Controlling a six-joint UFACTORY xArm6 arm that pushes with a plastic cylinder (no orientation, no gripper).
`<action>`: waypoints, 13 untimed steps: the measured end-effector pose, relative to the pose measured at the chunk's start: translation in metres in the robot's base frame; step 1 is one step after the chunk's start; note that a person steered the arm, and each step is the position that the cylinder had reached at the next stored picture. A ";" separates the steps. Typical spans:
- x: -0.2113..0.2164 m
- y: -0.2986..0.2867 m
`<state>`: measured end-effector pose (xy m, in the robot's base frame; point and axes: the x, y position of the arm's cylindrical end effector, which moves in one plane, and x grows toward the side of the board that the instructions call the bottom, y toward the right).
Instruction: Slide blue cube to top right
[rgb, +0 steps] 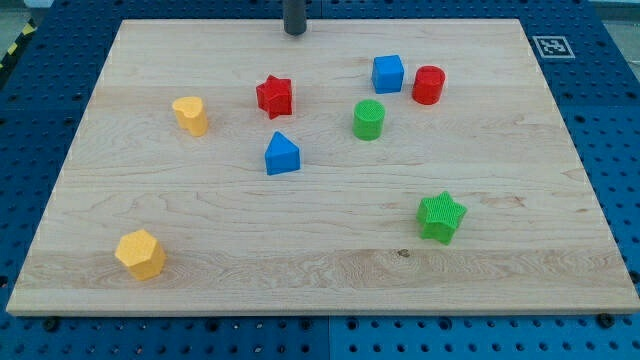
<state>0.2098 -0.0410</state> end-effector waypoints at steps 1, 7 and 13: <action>0.000 0.000; 0.092 0.045; 0.079 0.123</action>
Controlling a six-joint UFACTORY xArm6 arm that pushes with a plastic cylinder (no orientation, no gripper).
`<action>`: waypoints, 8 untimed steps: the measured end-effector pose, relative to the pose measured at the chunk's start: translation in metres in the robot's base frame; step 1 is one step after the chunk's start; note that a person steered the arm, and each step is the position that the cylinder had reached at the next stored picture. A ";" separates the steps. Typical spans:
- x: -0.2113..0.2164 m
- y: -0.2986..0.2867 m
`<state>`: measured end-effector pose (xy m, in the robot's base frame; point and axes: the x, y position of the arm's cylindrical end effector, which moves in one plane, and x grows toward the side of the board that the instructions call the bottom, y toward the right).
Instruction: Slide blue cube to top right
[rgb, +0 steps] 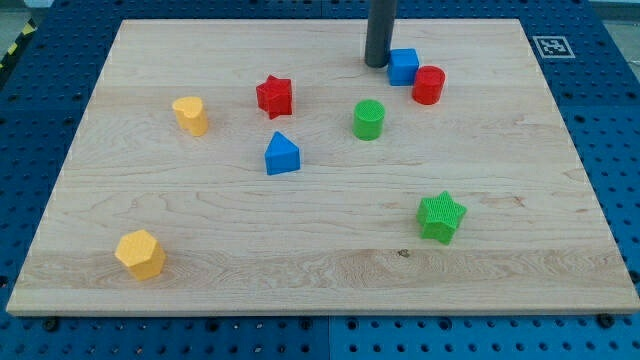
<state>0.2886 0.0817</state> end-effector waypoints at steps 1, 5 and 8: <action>0.024 0.009; 0.019 0.127; -0.030 0.135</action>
